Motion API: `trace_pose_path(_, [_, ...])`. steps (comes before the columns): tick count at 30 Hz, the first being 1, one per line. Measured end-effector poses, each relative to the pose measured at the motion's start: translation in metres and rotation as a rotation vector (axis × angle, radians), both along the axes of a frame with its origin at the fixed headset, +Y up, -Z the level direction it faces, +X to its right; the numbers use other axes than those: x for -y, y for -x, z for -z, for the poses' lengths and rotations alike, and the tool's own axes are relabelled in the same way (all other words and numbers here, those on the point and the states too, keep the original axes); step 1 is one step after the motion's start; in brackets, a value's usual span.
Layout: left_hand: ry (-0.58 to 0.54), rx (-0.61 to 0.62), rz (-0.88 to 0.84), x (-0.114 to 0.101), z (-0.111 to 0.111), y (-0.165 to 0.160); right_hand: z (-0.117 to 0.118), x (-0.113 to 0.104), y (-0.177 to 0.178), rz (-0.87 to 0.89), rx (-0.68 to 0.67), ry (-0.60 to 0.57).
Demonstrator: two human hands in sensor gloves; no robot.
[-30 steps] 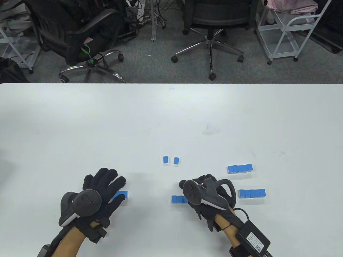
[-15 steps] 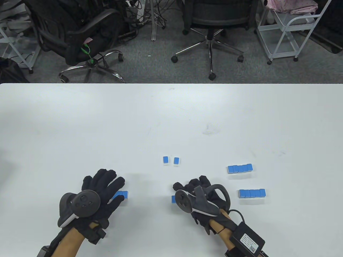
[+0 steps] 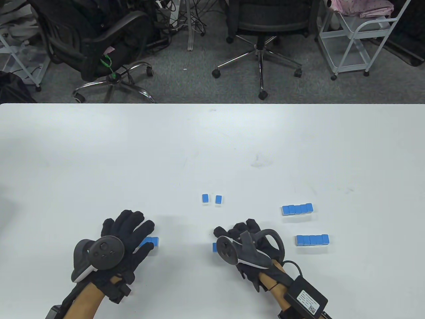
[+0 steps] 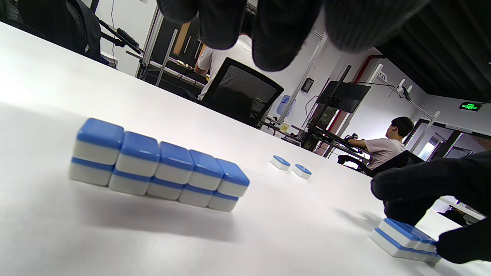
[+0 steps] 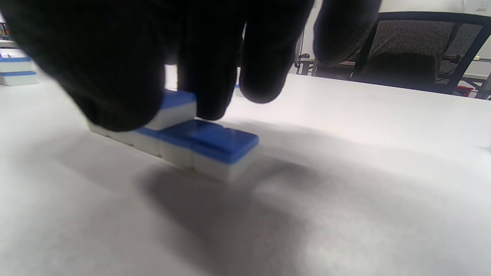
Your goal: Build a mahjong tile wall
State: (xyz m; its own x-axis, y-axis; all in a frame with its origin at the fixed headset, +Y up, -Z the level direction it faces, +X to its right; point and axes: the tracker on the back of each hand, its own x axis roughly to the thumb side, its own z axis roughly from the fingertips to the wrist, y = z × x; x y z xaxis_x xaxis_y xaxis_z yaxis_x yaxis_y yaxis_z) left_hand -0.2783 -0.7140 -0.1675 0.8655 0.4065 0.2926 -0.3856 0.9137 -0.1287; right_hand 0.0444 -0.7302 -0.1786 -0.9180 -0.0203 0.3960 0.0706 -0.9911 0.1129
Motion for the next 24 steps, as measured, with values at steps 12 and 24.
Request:
trace_pose_path(12, [-0.005, 0.001, 0.002, -0.001, -0.001, 0.0, 0.0, -0.002, -0.001, -0.007, -0.003, 0.015])
trace_pose_path(24, [-0.02, 0.004, 0.005, -0.002, 0.001, -0.002, 0.065, -0.023, -0.012, -0.045, 0.304, 0.104])
